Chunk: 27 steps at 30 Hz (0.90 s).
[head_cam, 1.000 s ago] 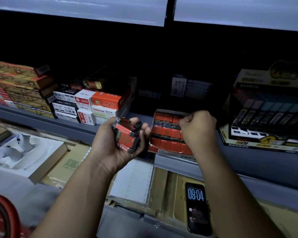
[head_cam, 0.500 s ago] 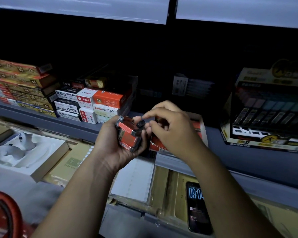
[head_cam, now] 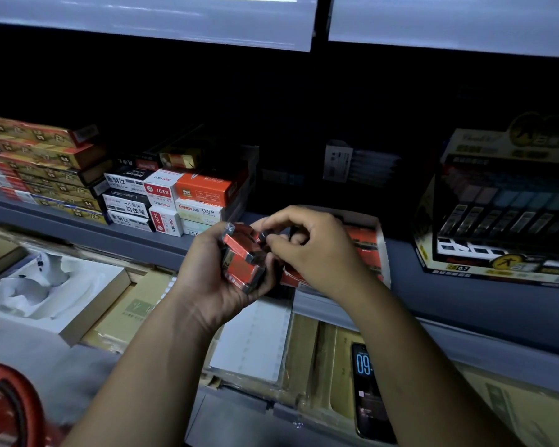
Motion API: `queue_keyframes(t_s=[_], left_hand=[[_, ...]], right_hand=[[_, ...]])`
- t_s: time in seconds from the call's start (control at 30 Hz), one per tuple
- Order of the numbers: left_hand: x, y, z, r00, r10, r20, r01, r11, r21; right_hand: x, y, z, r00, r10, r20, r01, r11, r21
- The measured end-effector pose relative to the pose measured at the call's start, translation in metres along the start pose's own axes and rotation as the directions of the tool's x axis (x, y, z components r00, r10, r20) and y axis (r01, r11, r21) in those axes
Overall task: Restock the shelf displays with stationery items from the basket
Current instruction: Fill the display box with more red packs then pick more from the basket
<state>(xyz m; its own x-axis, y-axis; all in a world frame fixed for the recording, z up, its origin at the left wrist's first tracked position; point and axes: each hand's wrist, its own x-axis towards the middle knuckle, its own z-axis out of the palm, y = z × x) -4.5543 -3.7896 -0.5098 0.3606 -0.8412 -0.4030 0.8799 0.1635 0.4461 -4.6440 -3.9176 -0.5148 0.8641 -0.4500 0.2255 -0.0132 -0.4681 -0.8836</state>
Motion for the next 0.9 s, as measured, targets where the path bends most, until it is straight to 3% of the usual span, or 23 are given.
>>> queue_keyframes(t_s=[0.27,0.47,0.67,0.77,0.9], left_hand=[[0.003,0.003,-0.003,1.000,0.003,-0.028,-0.002,1.000,0.014],[0.004,0.002,-0.004,0.999,-0.011,-0.030,0.011,1.000,-0.020],[0.005,0.002,-0.004,0.997,0.011,-0.072,-0.014,0.999,-0.039],[0.005,0.001,-0.002,0.992,0.043,-0.116,-0.049,0.997,-0.052],[0.004,0.000,0.001,0.987,0.047,-0.152,-0.057,0.997,-0.058]], right_hand=[[0.005,-0.004,0.001,0.997,0.023,0.072,-0.021,1.000,-0.023],[0.007,-0.001,0.007,0.998,-0.049,-0.033,0.044,0.990,-0.135],[0.010,-0.002,-0.013,0.983,-0.033,-0.180,0.024,0.998,-0.050],[0.007,0.000,-0.028,0.974,0.034,-0.222,-0.032,0.999,0.014],[0.005,0.008,-0.054,0.932,0.150,-0.330,-0.192,0.977,-0.097]])
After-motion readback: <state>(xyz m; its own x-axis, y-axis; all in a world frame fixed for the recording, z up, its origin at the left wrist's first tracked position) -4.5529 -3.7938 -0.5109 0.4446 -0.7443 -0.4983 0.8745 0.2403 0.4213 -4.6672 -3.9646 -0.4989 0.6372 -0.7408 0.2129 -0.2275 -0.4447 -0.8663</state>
